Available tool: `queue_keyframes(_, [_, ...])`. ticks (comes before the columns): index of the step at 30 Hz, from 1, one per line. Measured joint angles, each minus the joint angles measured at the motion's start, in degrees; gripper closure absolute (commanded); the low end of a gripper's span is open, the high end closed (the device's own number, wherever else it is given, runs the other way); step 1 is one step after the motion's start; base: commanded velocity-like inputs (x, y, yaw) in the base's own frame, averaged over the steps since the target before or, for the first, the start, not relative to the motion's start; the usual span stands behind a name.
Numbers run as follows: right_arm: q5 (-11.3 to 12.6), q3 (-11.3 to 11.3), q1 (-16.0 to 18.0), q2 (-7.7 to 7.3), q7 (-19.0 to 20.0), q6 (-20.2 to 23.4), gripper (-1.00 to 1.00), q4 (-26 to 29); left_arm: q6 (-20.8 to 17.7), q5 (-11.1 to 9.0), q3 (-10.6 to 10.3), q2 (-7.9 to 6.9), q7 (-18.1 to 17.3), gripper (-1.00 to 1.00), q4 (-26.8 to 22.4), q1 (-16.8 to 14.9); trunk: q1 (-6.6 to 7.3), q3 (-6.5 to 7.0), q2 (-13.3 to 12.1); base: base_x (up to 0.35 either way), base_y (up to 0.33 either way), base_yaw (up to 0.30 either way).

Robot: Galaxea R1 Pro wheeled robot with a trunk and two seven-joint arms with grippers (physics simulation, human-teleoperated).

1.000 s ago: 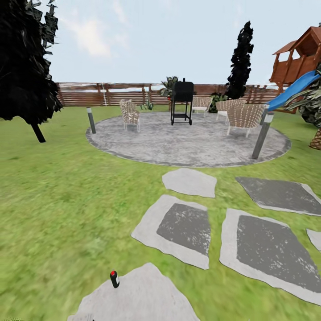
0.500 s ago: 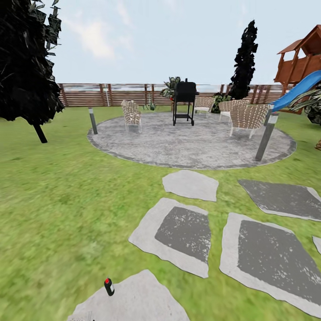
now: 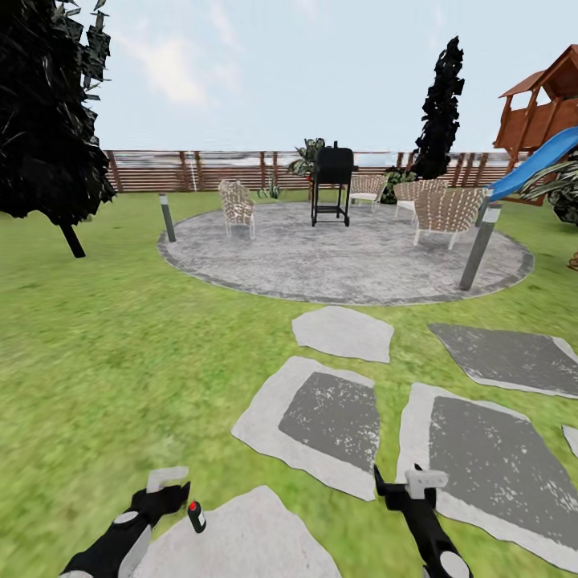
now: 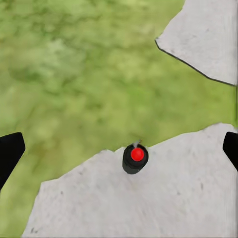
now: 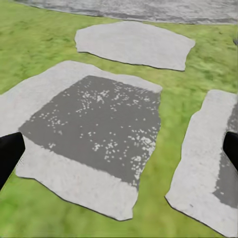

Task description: In the garden, pick up the pesticide atomizer on the floor and spray pesticide onto both trees until each tree trunk is fully covered.

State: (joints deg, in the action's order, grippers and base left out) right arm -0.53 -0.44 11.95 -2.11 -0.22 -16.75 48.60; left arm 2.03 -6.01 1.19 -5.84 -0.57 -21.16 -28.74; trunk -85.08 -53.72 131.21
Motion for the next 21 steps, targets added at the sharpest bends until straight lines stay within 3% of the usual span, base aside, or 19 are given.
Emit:
queue_keyframes(6, [-0.6,0.0,5.9,0.0,0.0,5.8,-1.0,1.3,-0.7,0.1,-0.1,-0.06,0.0,-1.0,0.0,-1.1,0.0,-0.01,0.0,0.0,0.0,0.0])
queue_keyframes(7, [-3.7,0.0,8.8,0.03,-0.6,7.8,-1.0,1.5,-0.8,0.1,-0.1,-0.26,0.0,-1.0,0.0,-1.1,0.0,0.0,0.0,0.0,0.0,0.0])
queue_keyframes(9, [-5.4,0.0,10.1,0.09,-1.2,10.4,-1.0,1.5,-0.6,0.1,-0.1,-0.31,0.0,-1.0,-0.1,-0.8,0.0,-0.01,0.0,0.0,0.0,0.0])
queue_keyframes(17, [-6.6,0.2,10.8,0.56,-1.5,13.2,-1.0,0.3,-0.4,0.1,-0.1,-1.14,0.0,-1.0,-0.1,-0.5,0.0,-0.01,0.0,0.0,0.0,0.0])
queue_keyframes(21, [-6.7,0.1,10.8,0.55,-1.5,13.2,-1.0,-0.1,-0.3,0.0,-0.1,-2.0,-0.2,-1.0,-0.1,-0.4,-0.87,-0.72,1.6,0.0,0.0,0.0])
